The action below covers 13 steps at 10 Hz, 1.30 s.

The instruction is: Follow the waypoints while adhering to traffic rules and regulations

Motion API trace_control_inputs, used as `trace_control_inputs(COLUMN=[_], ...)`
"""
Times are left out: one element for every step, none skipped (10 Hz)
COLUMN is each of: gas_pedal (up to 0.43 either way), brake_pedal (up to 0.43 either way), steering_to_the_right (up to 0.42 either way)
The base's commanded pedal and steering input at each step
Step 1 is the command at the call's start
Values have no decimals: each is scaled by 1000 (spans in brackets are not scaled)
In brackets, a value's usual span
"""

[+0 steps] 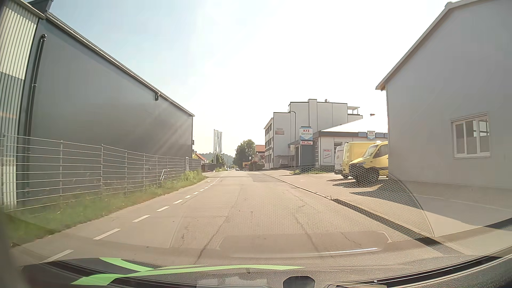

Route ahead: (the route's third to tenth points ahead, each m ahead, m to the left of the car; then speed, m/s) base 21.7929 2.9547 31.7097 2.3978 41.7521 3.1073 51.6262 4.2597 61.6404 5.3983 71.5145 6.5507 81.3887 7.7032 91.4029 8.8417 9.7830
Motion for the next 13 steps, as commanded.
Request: trace_control_inputs(gas_pedal=[130, 130, 130, 150, 150, 150, 157, 157, 157, 157, 169, 169, 169], brake_pedal=[0, 0, 0, 0, 0, 0, 0, 0, 0, 0, 0, 0, 0], steering_to_the_right=[-23, -23, -21, -21, -21, -20, -19, -20, -19, -19, -19, -18, -18])
